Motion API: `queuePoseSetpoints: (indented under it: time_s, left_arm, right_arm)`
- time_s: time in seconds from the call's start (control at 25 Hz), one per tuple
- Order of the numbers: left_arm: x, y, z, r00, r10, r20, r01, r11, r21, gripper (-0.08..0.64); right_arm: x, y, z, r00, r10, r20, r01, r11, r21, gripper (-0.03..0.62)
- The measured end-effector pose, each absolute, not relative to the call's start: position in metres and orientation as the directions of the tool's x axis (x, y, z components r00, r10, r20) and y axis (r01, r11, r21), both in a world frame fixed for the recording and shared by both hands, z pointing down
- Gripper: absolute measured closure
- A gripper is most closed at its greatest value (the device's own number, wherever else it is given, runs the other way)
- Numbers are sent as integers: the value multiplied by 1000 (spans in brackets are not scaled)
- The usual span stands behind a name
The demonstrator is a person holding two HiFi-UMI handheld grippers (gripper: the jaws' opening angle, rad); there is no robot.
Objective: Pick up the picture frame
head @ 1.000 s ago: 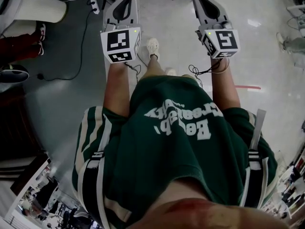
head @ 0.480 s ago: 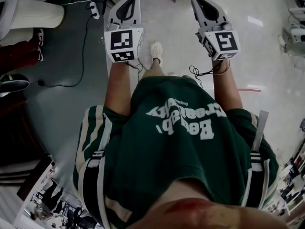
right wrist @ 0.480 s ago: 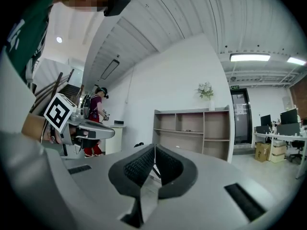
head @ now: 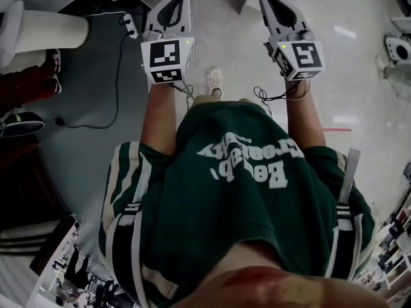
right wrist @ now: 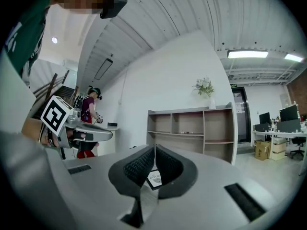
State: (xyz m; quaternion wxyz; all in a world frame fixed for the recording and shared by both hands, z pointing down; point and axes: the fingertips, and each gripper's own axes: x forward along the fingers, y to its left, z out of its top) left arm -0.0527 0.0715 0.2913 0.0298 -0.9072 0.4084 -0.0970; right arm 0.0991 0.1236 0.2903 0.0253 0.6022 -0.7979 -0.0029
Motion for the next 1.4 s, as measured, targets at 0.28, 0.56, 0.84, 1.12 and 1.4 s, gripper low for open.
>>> queuePoseSetpoints:
  time_s: [0.28,0.56,0.84,1.12,1.4]
  left_arm:
    - [-63,24,304,642,-747,172,-732,-664,-153,540]
    - [-65,-20,295,658,-736,159,-725,-676,-131,540]
    - [-62,-50,305,676,-718,168,-704,-696,-141,540]
    - [-62,-67,305,687,-709,163,-698,-705,-125,541]
    - [-58,-73,303,691,-705,158,-697,-708,-111,541]
  right_arm:
    - [98,71,297,-233,-972,24,-972,233,-7,558]
    - [91,27,291,-232,-973,6,-973,232,-4,558]
    - [88,1,296,-216,-976,20,-976,217,9,558]
    - [86,-17,295,-195,-981,19,-981,195,-5,558]
    - [87,-23,298,-205,-978,38,-978,206,37,558]
